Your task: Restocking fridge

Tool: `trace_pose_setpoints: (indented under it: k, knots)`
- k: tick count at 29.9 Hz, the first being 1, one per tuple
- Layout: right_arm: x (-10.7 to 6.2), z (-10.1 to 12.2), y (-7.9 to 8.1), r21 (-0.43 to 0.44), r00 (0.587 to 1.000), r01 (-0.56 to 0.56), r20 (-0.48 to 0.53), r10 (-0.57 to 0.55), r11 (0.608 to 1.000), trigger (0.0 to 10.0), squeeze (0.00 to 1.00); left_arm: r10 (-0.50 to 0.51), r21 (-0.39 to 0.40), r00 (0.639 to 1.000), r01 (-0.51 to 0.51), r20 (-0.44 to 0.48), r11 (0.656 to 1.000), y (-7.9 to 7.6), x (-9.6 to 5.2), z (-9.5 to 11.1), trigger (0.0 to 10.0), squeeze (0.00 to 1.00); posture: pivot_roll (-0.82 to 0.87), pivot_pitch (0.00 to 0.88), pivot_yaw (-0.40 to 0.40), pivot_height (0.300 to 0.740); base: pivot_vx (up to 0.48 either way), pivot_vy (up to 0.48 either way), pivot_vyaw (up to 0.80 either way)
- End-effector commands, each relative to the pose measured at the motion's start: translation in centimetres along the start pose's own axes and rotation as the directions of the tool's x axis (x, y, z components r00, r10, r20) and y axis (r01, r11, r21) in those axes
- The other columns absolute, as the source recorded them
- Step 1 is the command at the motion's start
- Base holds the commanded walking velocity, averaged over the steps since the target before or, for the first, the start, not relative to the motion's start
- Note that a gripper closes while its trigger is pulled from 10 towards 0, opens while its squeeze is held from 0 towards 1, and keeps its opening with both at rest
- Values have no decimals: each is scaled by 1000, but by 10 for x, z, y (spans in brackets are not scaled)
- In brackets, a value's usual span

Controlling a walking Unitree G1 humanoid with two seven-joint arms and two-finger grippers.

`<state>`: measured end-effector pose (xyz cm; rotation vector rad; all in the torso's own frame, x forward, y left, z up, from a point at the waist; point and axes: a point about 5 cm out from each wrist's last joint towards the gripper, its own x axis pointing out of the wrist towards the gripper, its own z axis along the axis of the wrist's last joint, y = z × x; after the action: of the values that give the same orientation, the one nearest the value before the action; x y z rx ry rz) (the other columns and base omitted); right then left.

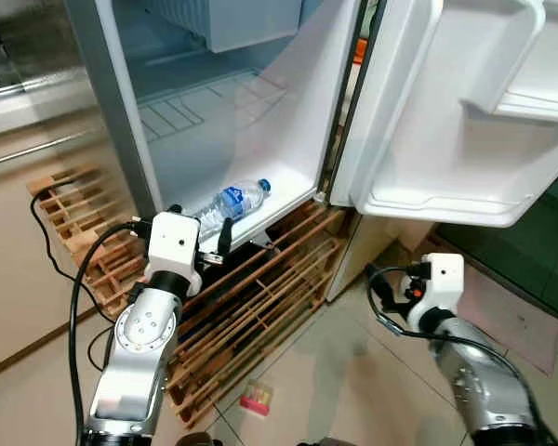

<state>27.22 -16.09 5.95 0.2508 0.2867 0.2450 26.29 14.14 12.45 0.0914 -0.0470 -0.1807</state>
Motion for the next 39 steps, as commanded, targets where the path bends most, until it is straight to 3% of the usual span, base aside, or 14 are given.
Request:
trace_pose_setpoints:
  k: [1,7,15,19,26,33,39]
  knots:
    - [3,10,-1,-30,1000,-2,16,2,1000,10000,0,-18,-23,1000,19,14,1000,-4,-3,0,10000,0,72,0,-112,740,0,-480,0]
    - [9,24,-2,-77,998,5,65,0,997,10000,0,-15,-36,999,16,29,999,-8,-9,-2,10000,0,79,0,-137,740,0,-480,310]
    - [9,25,4,-127,996,1,85,10,992,10000,0,3,-18,999,-3,35,1000,-7,-4,-2,10000,0,71,0,-120,740,0,-480,723]
    - [17,27,9,-121,995,-13,93,25,993,10000,0,21,4,999,-21,37,1000,-6,-3,-3,10000,0,61,0,-102,740,0,-480,709]
    - [23,31,17,-168,993,-37,105,55,985,10000,0,-39,23,997,37,71,999,-10,-1,1,10000,0,40,0,-83,740,0,-480,708]
    - [24,30,18,-181,992,-50,108,70,982,10000,0,-45,47,997,42,68,998,-13,10,0,10000,0,25,0,-81,740,0,-480,712]
    - [28,30,28,-192,988,-86,109,109,978,10000,0,-53,56,996,48,76,997,-17,17,2,10000,0,25,0,-73,740,0,-480,660]
